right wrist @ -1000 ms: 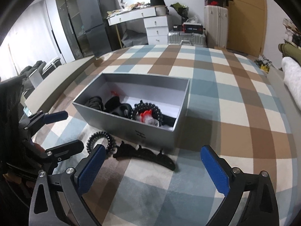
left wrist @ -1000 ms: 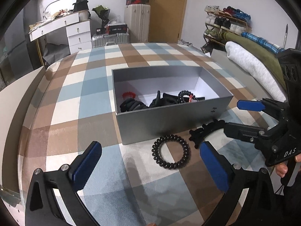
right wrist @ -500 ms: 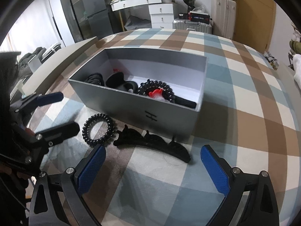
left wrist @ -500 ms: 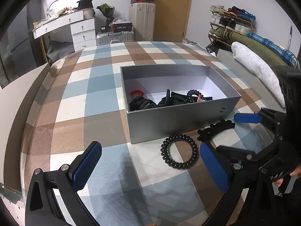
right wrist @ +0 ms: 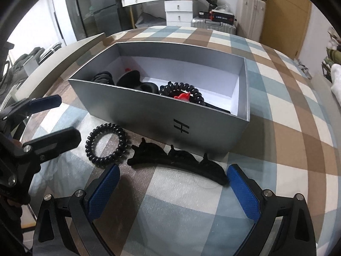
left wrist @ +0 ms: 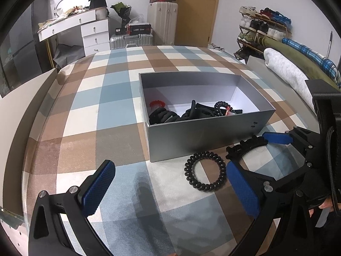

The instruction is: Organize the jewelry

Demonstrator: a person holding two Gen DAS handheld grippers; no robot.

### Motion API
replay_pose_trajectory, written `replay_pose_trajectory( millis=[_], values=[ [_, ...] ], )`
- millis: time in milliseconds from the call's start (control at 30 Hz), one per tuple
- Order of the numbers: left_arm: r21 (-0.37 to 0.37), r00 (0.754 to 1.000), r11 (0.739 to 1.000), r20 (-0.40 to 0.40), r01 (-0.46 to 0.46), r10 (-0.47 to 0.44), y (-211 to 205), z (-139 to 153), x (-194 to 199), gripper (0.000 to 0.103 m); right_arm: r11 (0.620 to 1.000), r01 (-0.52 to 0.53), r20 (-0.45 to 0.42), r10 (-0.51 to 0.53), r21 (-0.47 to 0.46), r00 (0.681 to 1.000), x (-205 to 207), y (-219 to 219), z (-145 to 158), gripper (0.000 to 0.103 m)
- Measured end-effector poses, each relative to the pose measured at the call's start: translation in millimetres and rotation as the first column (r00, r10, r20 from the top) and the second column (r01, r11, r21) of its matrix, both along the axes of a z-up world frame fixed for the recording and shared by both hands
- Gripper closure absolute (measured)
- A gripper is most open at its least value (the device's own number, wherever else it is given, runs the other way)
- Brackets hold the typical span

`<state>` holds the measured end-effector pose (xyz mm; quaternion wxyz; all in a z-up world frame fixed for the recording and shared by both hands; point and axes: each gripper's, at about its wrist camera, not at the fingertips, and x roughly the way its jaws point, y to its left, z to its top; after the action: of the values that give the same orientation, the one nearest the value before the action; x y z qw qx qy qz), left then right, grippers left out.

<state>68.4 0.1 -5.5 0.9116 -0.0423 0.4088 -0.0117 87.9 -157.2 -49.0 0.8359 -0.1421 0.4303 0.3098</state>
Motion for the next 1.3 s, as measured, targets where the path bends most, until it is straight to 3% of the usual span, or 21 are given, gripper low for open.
replay_pose_trajectory(
  millis=[1300],
  values=[
    [0.003,1.000,1.000,-0.013,-0.002,0.002,-3.6,-4.3,0.9,0.001,0.999,0.025,0.037,-0.024,-0.021,0.999,-1.4,7.3,-0.9,0.008]
  ],
)
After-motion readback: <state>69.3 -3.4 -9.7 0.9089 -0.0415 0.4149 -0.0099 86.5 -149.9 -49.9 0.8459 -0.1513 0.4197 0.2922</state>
